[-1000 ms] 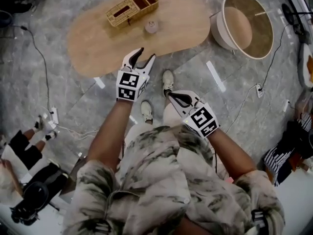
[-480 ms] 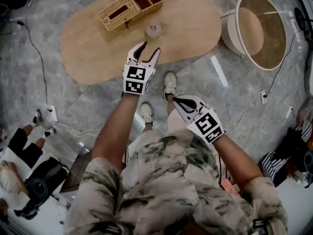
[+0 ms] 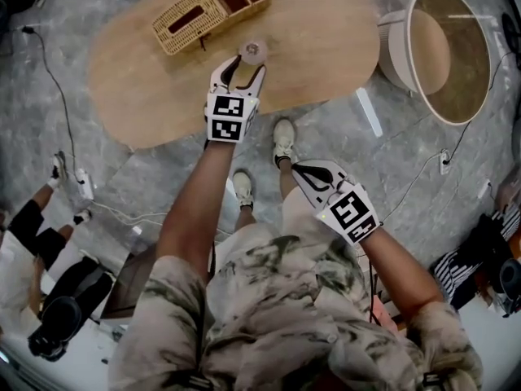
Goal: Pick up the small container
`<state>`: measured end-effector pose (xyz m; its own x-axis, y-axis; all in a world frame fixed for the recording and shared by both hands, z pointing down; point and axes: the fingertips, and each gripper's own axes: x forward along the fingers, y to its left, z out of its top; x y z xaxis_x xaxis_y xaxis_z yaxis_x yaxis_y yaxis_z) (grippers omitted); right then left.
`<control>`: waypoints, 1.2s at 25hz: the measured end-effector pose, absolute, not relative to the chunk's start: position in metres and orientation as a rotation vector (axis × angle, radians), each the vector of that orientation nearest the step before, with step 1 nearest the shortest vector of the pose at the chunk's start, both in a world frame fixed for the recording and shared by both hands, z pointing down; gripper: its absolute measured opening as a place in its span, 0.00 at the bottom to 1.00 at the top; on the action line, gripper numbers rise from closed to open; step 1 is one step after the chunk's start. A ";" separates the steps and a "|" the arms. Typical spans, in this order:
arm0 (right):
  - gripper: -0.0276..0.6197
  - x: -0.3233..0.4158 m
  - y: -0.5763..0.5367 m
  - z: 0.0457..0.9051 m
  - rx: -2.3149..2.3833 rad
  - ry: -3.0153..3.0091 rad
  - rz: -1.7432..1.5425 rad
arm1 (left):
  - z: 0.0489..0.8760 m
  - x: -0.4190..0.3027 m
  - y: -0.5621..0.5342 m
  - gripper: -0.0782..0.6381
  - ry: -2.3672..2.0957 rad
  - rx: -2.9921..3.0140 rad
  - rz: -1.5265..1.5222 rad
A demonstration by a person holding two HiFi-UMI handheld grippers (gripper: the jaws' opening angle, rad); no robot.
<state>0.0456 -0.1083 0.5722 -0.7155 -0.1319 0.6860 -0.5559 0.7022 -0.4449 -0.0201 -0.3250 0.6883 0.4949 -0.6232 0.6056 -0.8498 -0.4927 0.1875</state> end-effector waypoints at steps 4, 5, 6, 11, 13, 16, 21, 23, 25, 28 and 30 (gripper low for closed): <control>0.07 0.050 -0.107 0.587 0.501 -2.260 0.898 | 0.710 -0.015 -0.336 0.42 -1.210 2.258 0.673; 0.07 0.050 -0.107 0.591 0.495 -2.258 0.904 | 0.714 -0.014 -0.340 0.42 -1.215 2.257 0.675; 0.07 0.051 -0.107 0.594 0.489 -2.257 0.910 | 0.718 -0.013 -0.344 0.43 -1.221 2.258 0.675; 0.07 0.056 -0.107 0.609 0.472 -2.245 0.927 | 0.733 -0.006 -0.359 0.43 -1.258 2.262 0.672; 0.07 0.058 -0.109 0.613 0.471 -2.241 0.935 | 0.738 -0.005 -0.361 0.42 -1.274 2.262 0.668; 0.07 0.061 -0.109 0.617 0.467 -2.236 0.946 | 0.743 -0.006 -0.363 0.41 -1.299 2.258 0.658; 0.07 0.066 -0.113 0.624 0.454 -2.229 0.959 | 0.749 -0.008 -0.371 0.36 -1.326 2.265 0.651; 0.07 0.067 -0.113 0.626 0.451 -2.228 0.965 | 0.750 -0.007 -0.372 0.36 -1.333 2.267 0.644; 0.07 0.068 -0.113 0.628 0.451 -2.227 0.970 | 0.751 -0.005 -0.372 0.35 -1.342 2.277 0.651; 0.07 0.066 -0.114 0.629 0.450 -2.231 0.974 | 0.751 -0.004 -0.372 0.33 -1.356 2.295 0.683; 0.07 0.065 -0.113 0.629 0.448 -2.232 0.975 | 0.751 -0.004 -0.372 0.33 -1.354 2.300 0.705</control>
<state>0.0652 -0.1132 0.6292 -0.7283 -0.0482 0.6836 -0.5344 0.6645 -0.5224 -0.0042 -0.3718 0.7505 0.4103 -0.6931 0.5927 -0.8829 -0.4645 0.0680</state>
